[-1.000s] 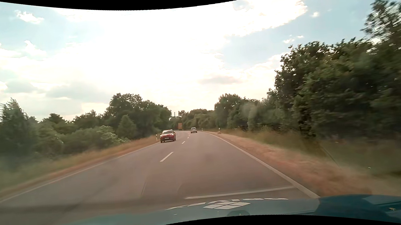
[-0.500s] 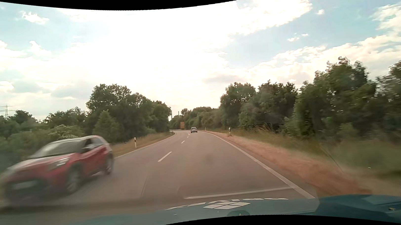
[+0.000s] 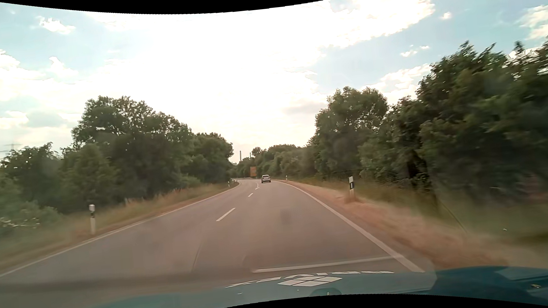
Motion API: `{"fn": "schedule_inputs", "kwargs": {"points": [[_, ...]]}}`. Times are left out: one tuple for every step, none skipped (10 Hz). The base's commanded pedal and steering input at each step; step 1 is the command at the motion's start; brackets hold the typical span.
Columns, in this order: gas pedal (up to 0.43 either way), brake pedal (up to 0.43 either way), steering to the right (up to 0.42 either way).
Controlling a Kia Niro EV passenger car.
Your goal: Follow the waypoints while adhering to traffic rules and regulations
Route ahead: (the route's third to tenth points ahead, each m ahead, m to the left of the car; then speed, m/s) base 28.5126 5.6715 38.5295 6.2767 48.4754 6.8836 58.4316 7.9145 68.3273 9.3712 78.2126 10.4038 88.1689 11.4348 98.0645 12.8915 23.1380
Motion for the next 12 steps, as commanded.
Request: {"fn": "schedule_inputs", "kwargs": {"points": [[0.177,0.000,-0.011],[0.157,0.000,-0.011],[0.157,0.000,-0.011],[0.157,0.000,-0.011],[0.157,0.000,-0.011],[0.157,0.000,-0.011],[0.157,0.000,-0.011],[0.157,0.000,-0.011],[0.157,0.000,-0.011],[0.157,0.000,-0.012],[0.157,0.000,-0.013],[0.157,0.000,-0.013]]}}
